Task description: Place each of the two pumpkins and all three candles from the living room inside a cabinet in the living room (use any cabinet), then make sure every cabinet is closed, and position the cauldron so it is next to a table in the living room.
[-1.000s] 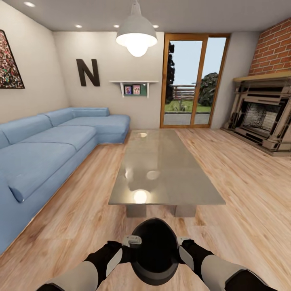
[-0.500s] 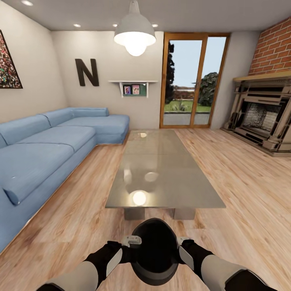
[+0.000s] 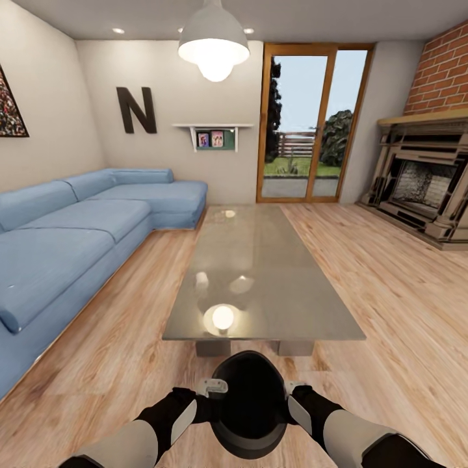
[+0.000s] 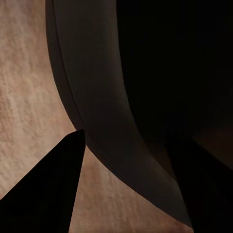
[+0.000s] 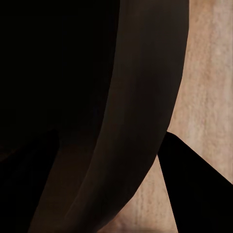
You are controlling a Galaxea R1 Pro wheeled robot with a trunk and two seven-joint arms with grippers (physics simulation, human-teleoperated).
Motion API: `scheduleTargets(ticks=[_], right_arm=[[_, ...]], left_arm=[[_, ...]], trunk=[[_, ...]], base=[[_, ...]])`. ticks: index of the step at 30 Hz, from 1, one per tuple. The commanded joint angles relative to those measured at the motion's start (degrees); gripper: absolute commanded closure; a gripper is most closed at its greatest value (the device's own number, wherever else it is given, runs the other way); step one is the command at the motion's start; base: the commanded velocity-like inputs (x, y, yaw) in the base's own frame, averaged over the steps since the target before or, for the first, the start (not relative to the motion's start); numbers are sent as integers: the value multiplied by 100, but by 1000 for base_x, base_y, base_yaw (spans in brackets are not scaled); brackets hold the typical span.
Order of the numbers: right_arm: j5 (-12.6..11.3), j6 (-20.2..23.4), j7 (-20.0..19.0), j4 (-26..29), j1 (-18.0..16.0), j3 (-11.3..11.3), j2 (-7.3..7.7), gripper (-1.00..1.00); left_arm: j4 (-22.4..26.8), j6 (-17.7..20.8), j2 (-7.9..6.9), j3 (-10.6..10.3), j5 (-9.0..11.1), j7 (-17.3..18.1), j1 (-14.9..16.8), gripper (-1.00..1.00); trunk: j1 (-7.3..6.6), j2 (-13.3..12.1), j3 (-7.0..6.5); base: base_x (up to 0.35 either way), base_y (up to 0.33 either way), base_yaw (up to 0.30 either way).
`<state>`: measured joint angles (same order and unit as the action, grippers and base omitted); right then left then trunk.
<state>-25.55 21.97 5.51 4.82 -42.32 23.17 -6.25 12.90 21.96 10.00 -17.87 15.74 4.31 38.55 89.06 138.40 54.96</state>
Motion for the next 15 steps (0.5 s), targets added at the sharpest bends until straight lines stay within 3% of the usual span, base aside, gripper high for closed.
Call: scheduleTargets(ticks=[1, 15], right_arm=[[-82, -35, 29, 58, -5, -31, 1, 100], [-81, -35, 29, 57, -5, -31, 1, 100]], left_arm=[[-32, 10, 0, 38, -133, -36, 3, 100], [-33, 10, 0, 38, -133, -36, 3, 100]], trunk=[[-2, 3, 14], [-2, 3, 139]], base=[[4, -1, 0], [0, 0, 0]])
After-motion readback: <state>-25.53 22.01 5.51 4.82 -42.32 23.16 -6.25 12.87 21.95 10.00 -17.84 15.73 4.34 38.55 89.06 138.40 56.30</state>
